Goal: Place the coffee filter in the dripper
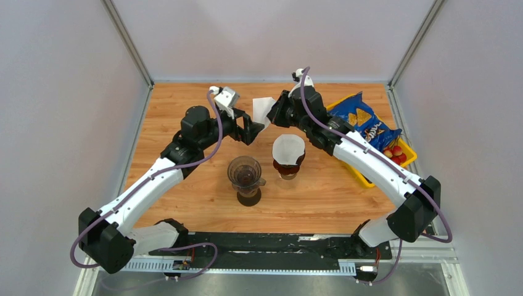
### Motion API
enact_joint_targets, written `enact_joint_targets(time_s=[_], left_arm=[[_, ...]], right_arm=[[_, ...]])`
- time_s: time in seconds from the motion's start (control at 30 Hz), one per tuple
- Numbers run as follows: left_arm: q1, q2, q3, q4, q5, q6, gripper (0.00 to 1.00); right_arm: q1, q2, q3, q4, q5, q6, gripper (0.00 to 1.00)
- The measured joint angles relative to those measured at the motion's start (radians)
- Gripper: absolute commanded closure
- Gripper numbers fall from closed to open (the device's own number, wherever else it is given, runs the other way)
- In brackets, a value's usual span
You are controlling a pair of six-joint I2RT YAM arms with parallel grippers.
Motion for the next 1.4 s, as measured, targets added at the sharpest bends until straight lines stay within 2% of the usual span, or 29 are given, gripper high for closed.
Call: enact_joint_targets(time_s=[0.33,0.47,0.67,0.77,0.93,1.2,1.3,1.4], left_arm=[[-0.057,0.067,0.028,-0.023,-0.146,0.105,0.01],[-0.071,0.069,0.029,-0.021,-0.231,0.11,0.12],[-0.106,0.071,0.029,-0.01,-0.377,0.125,0.2],[-0.117,0.078,0.029,-0.002,-0.409,0.132,0.28],[-0.142,0.109,0.03,0.002,-0.449,0.151,0.33],[-0.205,0.158,0.049,0.0,-0.512,0.186,0.61],[-0.226,0.164,0.058,-0.001,-0.545,0.198,0.75],[-0.238,0.164,0.062,-0.002,-0.579,0.208,0.82]], right_arm=[[0.0,0.032,0.029,-0.006,-0.045,0.008,1.0],[0.0,0.039,0.029,-0.011,-0.064,0.003,1.0],[0.0,0.039,0.029,-0.011,-0.092,-0.01,1.0],[0.0,0.04,0.029,-0.011,-0.097,-0.013,1.0],[-0.001,0.04,0.029,-0.011,-0.098,-0.019,1.0],[0.0,0.04,0.029,-0.011,-0.1,-0.019,1.0],[0.0,0.04,0.029,-0.011,-0.098,-0.027,1.0],[0.0,0.04,0.029,-0.012,-0.092,-0.042,1.0]])
